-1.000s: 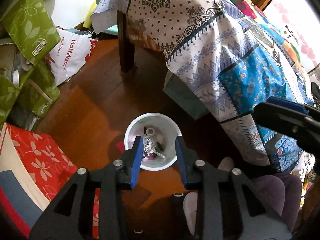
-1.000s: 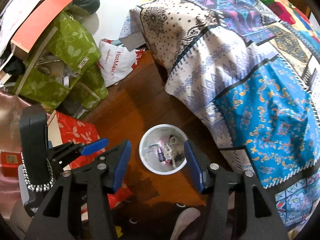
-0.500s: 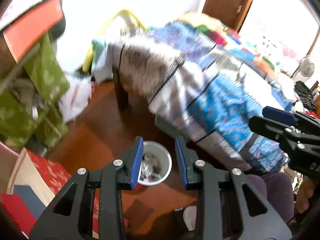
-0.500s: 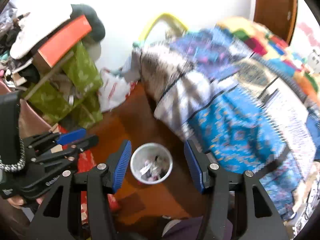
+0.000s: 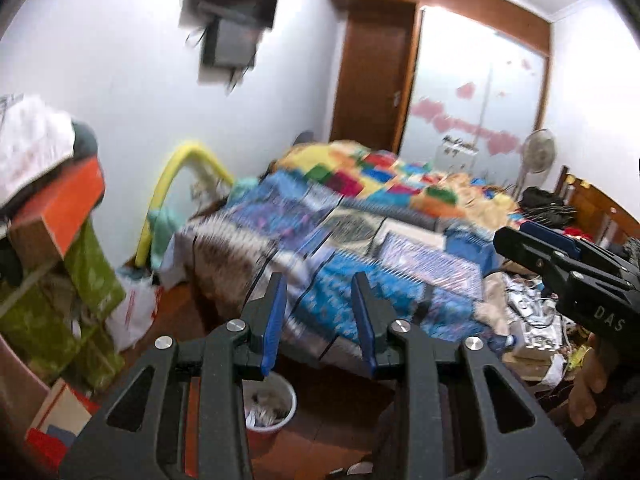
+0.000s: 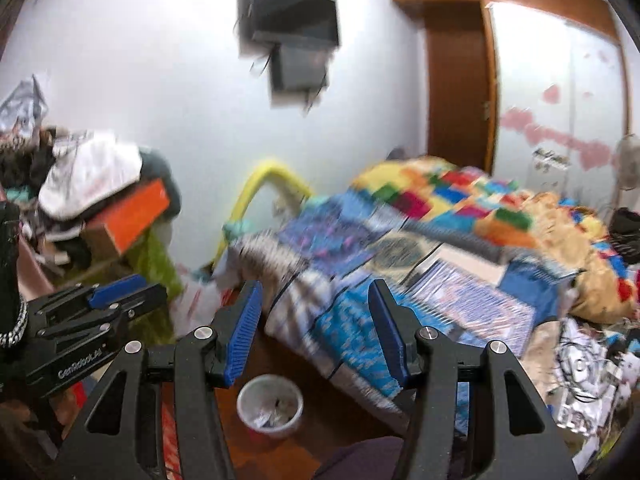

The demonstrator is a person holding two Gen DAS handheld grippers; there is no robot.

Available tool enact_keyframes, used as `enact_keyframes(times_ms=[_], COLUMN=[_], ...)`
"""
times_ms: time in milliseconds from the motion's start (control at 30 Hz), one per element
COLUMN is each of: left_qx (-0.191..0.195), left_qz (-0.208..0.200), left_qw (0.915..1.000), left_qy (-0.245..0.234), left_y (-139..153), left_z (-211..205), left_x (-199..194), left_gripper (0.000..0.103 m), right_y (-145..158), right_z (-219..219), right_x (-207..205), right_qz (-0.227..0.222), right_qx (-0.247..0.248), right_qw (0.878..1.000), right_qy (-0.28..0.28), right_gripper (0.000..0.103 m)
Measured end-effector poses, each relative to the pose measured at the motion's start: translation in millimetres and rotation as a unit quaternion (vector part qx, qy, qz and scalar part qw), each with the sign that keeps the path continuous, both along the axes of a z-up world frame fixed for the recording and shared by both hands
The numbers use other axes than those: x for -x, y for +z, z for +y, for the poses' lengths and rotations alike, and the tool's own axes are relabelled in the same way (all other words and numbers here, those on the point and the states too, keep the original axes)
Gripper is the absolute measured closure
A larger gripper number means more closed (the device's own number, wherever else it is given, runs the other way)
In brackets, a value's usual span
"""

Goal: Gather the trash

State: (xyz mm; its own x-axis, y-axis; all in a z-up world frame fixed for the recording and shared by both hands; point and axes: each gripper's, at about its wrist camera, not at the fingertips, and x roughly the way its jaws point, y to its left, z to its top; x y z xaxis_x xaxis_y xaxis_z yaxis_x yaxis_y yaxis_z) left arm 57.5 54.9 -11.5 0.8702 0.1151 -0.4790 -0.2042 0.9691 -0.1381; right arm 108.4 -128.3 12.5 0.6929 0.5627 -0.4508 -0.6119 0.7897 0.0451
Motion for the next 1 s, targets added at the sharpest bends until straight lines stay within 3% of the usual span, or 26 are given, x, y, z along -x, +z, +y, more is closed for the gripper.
enact_keyframes(times_ms=[200, 267, 333, 367, 467, 533, 1000], left_qx=[-0.028, -0.032, -0.029, -0.029, -0.033, -0.030, -0.031], left_qz=[-0.044, -0.051, -0.059, -0.062, -0.065, -0.072, -0.080], left_qw=[0.9982, 0.9975, 0.9968, 0.9966, 0.9961, 0.9958, 0.9953], left_qy=[-0.029, -0.035, -0.044, -0.046, -0.049, -0.049, -0.045], left_y=[26, 29, 29, 29, 28, 27, 26], left_z=[-36, -41, -46, -49, -55, -56, -60], left_x=[39, 48, 59, 64, 73, 78, 89], left_gripper=[0.066, 0.059, 0.049, 0.048, 0.028, 0.008, 0.006], right_y=[18, 19, 19, 18, 17, 17, 10], right_z=[-32, -38, -43, -46, -54, -60, -71], right_x=[44, 56, 66, 69, 81, 87, 100], right_qz=[-0.062, -0.074, -0.079, -0.079, -0.085, -0.091, -0.073], right_qx=[-0.027, -0.027, -0.025, -0.026, -0.034, -0.037, -0.037], right_qw=[0.995, 0.993, 0.990, 0.990, 0.985, 0.982, 0.981], right_qy=[-0.071, -0.092, -0.111, -0.118, -0.145, -0.164, -0.178], right_gripper=[0.042, 0.040, 0.032, 0.023, 0.009, 0.001, 0.000])
